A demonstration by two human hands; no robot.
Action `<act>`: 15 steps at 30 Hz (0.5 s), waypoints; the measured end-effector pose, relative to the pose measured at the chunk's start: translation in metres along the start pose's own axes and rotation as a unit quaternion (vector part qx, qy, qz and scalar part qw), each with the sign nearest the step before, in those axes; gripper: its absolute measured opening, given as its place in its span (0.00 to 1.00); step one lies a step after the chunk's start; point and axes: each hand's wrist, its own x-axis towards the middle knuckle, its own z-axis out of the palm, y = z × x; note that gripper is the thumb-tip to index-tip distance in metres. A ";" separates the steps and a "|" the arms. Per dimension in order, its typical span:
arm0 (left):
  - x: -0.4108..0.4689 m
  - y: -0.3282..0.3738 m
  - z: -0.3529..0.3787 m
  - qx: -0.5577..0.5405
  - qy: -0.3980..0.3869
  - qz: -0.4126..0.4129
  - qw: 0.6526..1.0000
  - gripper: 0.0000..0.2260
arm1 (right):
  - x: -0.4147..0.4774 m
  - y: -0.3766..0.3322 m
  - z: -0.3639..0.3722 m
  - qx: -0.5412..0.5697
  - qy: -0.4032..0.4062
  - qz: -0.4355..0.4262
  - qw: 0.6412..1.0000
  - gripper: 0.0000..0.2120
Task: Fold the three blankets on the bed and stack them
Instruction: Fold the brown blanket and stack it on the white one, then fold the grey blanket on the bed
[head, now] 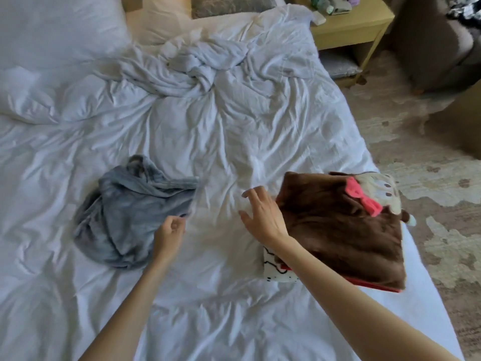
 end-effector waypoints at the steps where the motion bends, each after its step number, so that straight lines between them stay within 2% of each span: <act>1: 0.005 -0.020 -0.011 0.012 0.008 -0.013 1.000 0.06 | 0.005 -0.010 0.019 0.003 -0.031 -0.010 0.999 0.19; 8: 0.031 -0.135 -0.057 0.051 0.017 -0.046 0.997 0.03 | 0.022 -0.053 0.132 -0.015 -0.180 -0.033 0.983 0.18; 11: 0.040 -0.163 -0.062 0.079 0.015 -0.035 0.996 0.09 | 0.027 -0.060 0.171 -0.033 -0.219 -0.046 0.974 0.18; 15: 0.052 -0.190 -0.064 0.138 -0.021 0.052 0.989 0.18 | 0.045 -0.072 0.217 -0.067 -0.245 -0.081 0.964 0.22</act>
